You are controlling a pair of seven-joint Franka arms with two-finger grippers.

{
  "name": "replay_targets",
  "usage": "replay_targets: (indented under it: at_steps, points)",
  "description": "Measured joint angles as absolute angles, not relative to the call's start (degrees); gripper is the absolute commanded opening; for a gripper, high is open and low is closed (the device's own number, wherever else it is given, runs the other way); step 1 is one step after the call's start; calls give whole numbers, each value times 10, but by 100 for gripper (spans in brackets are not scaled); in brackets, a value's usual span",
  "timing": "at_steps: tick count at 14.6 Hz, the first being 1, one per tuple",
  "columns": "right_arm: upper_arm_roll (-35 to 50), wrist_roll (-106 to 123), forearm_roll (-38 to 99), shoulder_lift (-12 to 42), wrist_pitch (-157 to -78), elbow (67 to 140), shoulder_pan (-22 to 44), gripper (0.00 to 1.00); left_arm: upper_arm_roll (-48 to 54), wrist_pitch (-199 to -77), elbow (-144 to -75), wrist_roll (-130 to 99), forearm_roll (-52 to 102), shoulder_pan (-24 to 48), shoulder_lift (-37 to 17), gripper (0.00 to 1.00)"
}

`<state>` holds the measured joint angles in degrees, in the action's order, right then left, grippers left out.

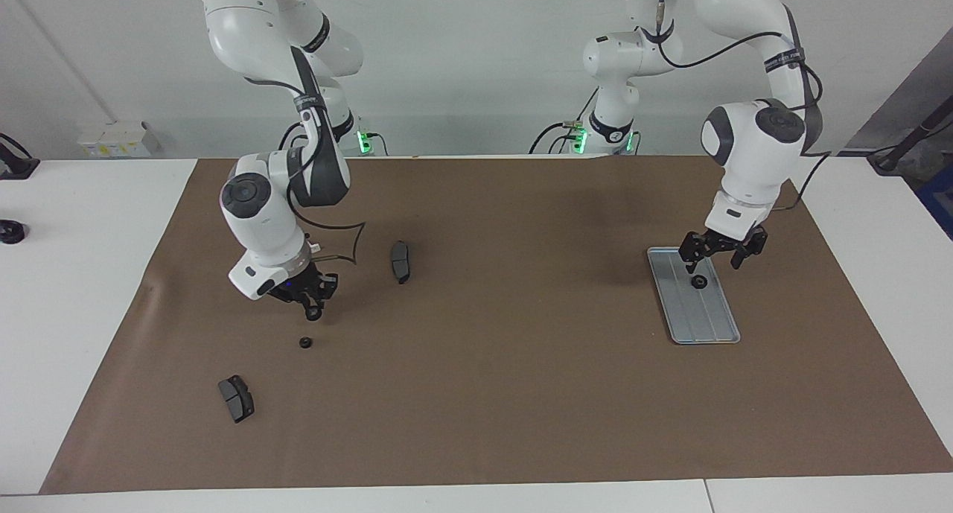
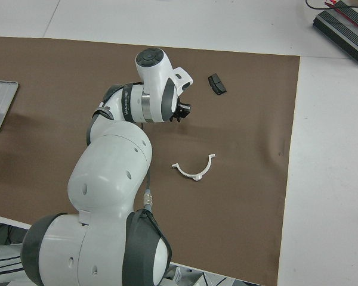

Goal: Pick bearing gear from pile to tray
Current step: 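Place the gear on the tray while the right gripper brings another gear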

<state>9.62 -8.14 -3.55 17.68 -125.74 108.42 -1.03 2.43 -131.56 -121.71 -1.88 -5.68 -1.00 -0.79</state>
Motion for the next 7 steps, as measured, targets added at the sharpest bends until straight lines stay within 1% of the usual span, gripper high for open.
replay_targets:
  at_steps: [3, 7]
  points:
    - [98, -168, -31, 177, -1246, 1042, 61, 0, 26, -1254, -1173, -19, -40, 23, 28, 100]
    - [99, -261, 14, 182, -1246, 1006, 150, 0, 26, -1139, -1061, -19, -21, 36, 37, 100]
